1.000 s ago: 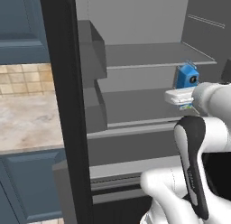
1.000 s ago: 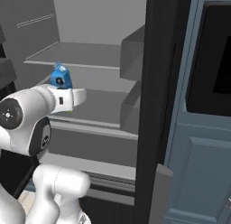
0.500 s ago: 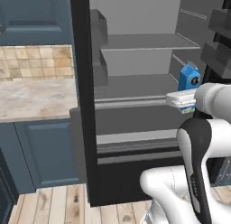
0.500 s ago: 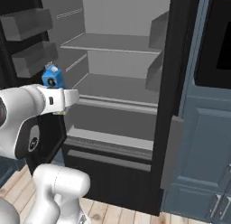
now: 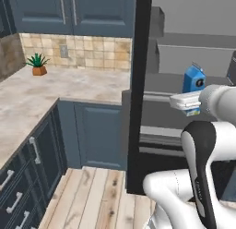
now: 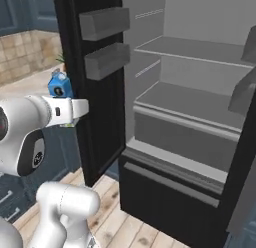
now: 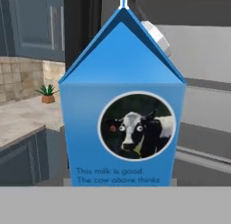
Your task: Take a sugar cube from the saucer and place it inside the coffee. Then, grab milk from the fridge and place it next to the coffee on the counter to sweeten the coffee.
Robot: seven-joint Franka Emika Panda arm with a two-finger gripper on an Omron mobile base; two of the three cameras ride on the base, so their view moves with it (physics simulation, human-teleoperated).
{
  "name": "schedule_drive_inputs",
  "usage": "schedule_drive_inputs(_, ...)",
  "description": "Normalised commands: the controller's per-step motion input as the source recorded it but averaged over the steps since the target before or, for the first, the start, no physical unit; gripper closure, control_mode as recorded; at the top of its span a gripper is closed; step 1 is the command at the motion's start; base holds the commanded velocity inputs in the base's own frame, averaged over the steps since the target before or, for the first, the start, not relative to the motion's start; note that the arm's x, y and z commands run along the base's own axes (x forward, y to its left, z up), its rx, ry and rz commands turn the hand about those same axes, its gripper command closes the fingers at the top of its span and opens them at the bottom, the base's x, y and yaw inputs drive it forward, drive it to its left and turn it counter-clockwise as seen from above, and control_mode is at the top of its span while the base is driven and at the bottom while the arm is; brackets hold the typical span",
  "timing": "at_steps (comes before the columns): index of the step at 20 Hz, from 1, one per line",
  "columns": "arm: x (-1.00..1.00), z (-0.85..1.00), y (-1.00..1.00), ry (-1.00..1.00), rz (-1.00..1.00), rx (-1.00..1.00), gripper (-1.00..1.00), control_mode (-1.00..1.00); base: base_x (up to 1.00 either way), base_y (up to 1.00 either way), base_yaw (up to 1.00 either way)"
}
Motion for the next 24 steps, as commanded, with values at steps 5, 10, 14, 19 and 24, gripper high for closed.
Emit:
schedule_drive_inputs(5,0.00,0.00,0.00,0.00,0.00,0.00,1.00,1.00,-0.87,0.60,0.59)
schedule_drive_inputs(10,0.00,0.00,0.00,0.00,0.00,0.00,1.00,1.00,-0.58,0.68,0.57)
schedule_drive_inputs(14,0.00,0.00,0.00,0.00,0.00,0.00,1.00,1.00,-0.03,0.85,0.47)
schedule_drive_inputs(19,0.00,0.00,0.00,0.00,0.00,0.00,1.00,1.00,0.54,0.58,0.38)
schedule_drive_inputs(24,0.00,0.00,0.00,0.00,0.00,0.00,1.00,1.00,0.93,-0.30,0.27)
